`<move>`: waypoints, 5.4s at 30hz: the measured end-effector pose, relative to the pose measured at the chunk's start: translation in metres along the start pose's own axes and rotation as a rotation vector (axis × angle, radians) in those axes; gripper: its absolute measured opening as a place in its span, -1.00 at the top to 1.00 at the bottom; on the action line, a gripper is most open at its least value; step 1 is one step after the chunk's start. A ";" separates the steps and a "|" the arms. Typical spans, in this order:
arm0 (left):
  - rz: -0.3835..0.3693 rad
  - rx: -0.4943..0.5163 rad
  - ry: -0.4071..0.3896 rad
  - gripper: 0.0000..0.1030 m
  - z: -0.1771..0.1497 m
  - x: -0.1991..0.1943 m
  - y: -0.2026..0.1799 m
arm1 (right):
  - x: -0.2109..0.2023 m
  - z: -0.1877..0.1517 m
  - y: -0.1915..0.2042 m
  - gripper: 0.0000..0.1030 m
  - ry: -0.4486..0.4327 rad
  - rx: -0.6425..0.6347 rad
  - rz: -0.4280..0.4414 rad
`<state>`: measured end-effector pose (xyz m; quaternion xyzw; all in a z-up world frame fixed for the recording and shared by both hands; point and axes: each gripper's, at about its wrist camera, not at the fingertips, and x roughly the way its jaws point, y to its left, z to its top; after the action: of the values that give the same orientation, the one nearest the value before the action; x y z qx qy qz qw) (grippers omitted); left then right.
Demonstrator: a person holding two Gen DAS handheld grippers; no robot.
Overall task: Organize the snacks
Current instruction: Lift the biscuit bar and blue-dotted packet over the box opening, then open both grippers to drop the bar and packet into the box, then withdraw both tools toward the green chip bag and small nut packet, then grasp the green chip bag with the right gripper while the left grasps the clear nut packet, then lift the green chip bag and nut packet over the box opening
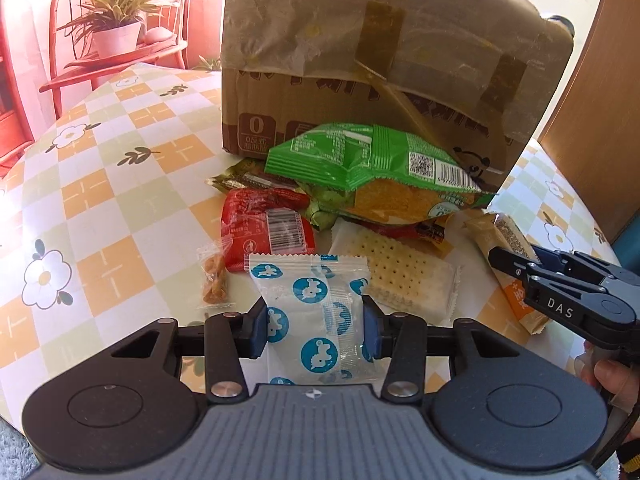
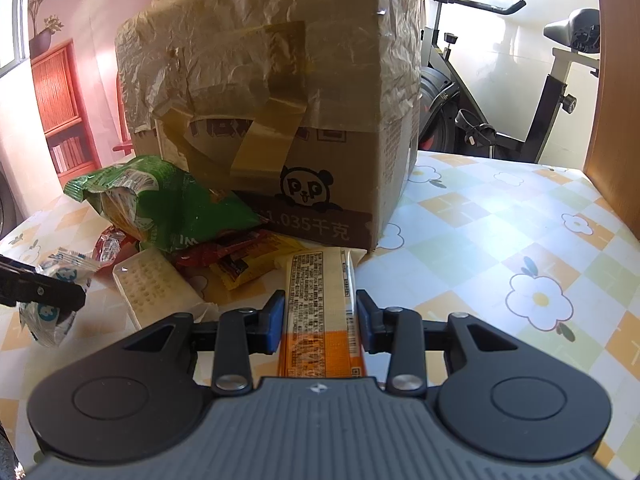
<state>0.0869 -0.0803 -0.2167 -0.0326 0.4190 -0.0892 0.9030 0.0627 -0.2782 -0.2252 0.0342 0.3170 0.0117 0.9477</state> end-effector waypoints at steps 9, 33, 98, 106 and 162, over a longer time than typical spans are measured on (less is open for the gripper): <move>-0.029 0.005 -0.106 0.07 0.011 -0.030 0.009 | -0.043 0.007 0.001 0.26 -0.056 0.006 -0.034; -0.056 0.100 -0.449 0.06 0.185 -0.093 -0.006 | -0.070 0.215 0.011 0.26 -0.318 -0.049 0.019; -0.047 -0.002 -0.081 -0.16 0.069 -0.005 0.100 | 0.067 0.105 0.061 -0.85 0.171 0.446 0.174; -0.057 0.026 -0.051 -0.15 0.061 0.000 0.095 | 0.077 0.081 0.045 -0.87 0.227 0.587 0.248; 0.059 -0.010 -0.176 0.65 0.068 -0.037 0.126 | 0.020 0.112 0.108 -0.35 0.092 0.117 0.411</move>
<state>0.1321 0.0489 -0.1618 -0.0327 0.3395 -0.0572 0.9383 0.1462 -0.1761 -0.1406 0.1523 0.3465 0.1878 0.9063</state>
